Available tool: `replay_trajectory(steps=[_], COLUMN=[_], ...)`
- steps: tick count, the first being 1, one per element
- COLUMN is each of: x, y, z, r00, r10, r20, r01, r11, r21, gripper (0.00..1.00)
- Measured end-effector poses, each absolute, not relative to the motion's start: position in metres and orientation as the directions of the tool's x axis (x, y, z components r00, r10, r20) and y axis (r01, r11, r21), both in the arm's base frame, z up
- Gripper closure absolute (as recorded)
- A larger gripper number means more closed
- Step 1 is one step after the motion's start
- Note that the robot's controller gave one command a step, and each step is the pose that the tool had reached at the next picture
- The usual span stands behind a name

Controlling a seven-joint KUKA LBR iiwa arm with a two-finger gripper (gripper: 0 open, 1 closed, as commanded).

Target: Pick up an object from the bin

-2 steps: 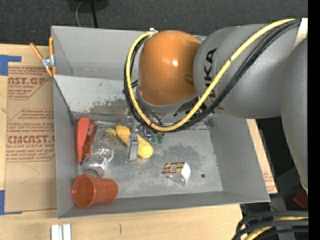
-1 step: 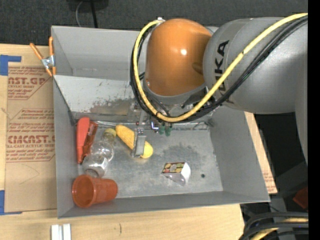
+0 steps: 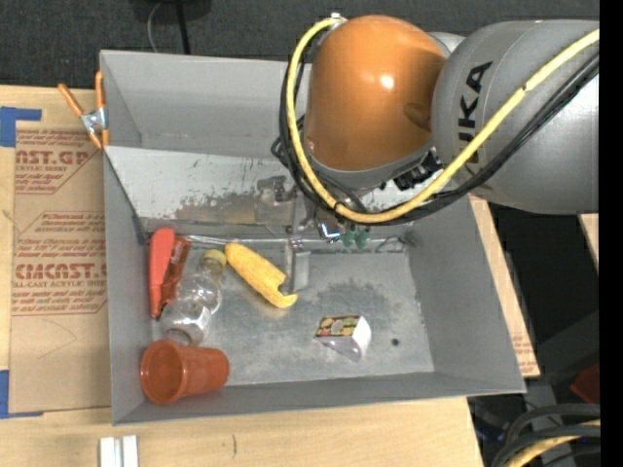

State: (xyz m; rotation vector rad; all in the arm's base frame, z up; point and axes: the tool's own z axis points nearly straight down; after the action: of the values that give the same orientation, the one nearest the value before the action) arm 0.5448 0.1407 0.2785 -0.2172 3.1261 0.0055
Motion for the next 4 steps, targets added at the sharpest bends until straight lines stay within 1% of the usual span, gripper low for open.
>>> replay_trajectory(steps=[1, 2, 3, 4], x=[0.548, 0.538, 0.552, 0.568], y=[0.121, 0.117, 0.101, 0.105], z=[0.241, 0.189, 0.162, 0.122], r00=[-0.945, -0.994, -0.996, -0.985], r10=[-0.328, -0.111, -0.091, -0.173], r20=[0.0, -0.008, -0.001, -0.009], r01=[-0.328, -0.111, -0.091, -0.173], r11=[0.945, 0.994, 0.996, 0.985], r21=[0.001, 0.004, 0.002, 0.003], gripper=[0.0, 0.0, 0.0, 0.0])
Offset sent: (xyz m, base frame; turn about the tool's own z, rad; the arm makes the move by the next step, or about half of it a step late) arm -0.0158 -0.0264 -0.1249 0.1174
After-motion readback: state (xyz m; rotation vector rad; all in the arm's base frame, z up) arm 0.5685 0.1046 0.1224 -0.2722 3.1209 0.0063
